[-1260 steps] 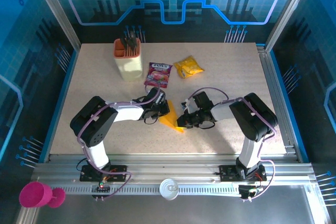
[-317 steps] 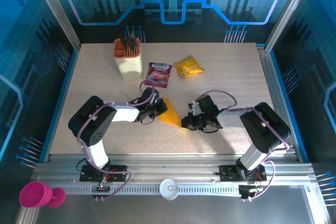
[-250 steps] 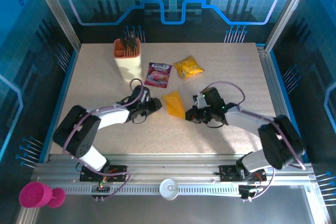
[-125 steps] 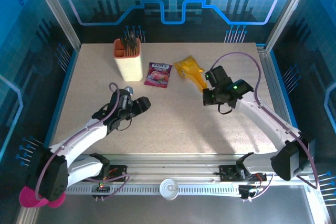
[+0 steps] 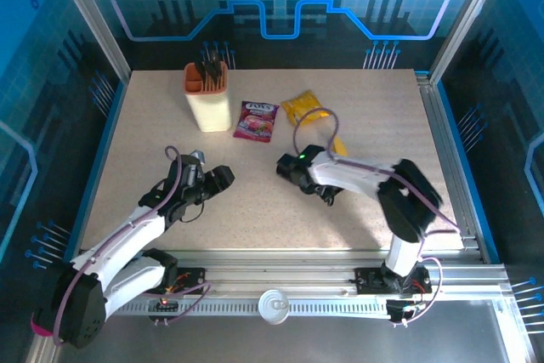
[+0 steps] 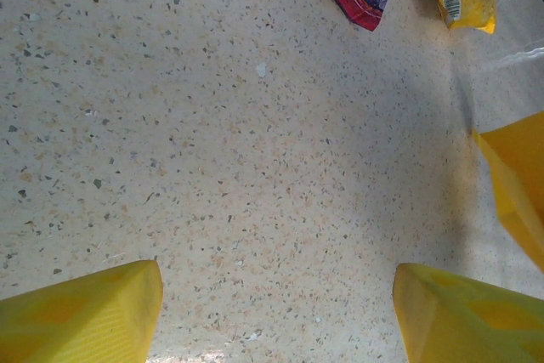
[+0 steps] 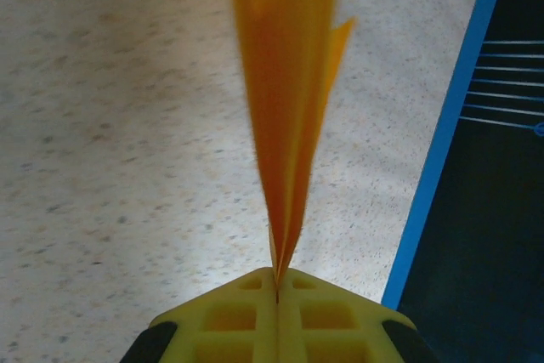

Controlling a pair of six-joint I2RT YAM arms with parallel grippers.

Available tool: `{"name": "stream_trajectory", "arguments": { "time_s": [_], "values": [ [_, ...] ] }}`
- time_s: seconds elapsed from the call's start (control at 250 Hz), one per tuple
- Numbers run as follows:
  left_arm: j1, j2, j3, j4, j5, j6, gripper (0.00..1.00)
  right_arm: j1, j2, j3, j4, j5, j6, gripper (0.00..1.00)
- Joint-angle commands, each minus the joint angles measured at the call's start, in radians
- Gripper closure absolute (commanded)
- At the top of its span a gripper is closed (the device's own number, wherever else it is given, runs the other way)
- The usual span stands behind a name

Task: Fold a paper plane with a square sheet of paper (pick it up from the middle)
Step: Turn over the paper at the center of the table.

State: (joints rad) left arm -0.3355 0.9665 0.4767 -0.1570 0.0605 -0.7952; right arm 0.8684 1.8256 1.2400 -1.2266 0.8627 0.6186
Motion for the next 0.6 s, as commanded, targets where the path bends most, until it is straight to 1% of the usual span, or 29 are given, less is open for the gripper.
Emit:
{"name": "stream_trajectory", "arguments": {
  "time_s": [0.0, 0.12, 0.18, 0.228, 0.268, 0.316, 0.383, 0.419, 0.519, 0.595],
  "values": [
    [0.011, -0.015, -0.021, -0.02, 0.025, -0.022, 0.27, 0.101, 0.118, 0.059, -0.076, 0.04, 0.126, 1.0],
    [0.017, -0.011, -0.026, -0.013, 0.029, -0.024, 0.27, 0.194, 0.253, 0.131, -0.068, -0.012, 0.155, 0.99],
    [0.019, -0.007, -0.026, -0.01, 0.033, -0.021, 0.27, 0.224, 0.294, 0.165, -0.041, -0.06, 0.138, 0.81],
    [0.022, -0.002, -0.023, -0.013, 0.037, -0.016, 0.27, 0.24, 0.297, 0.179, -0.011, -0.104, 0.109, 0.66],
    [0.024, 0.005, -0.017, -0.015, 0.041, -0.01, 0.27, 0.243, 0.277, 0.18, 0.031, -0.155, 0.072, 0.58],
    [0.025, 0.014, -0.007, -0.015, 0.051, 0.002, 0.27, 0.238, 0.23, 0.178, 0.075, -0.212, 0.034, 0.52],
    [0.024, 0.032, 0.01, -0.017, 0.071, 0.018, 0.27, 0.209, 0.137, 0.163, 0.132, -0.288, -0.019, 0.45],
    [0.024, 0.045, 0.018, -0.007, 0.089, 0.027, 0.27, 0.185, 0.083, 0.15, 0.162, -0.336, -0.045, 0.43],
    [0.015, 0.092, 0.038, 0.046, 0.16, 0.031, 0.27, 0.074, -0.052, 0.093, 0.236, -0.456, -0.104, 0.41],
    [-0.038, 0.14, 0.07, 0.072, 0.17, 0.034, 0.27, -0.034, -0.142, 0.034, 0.299, -0.549, -0.135, 0.4]
  ]
}}
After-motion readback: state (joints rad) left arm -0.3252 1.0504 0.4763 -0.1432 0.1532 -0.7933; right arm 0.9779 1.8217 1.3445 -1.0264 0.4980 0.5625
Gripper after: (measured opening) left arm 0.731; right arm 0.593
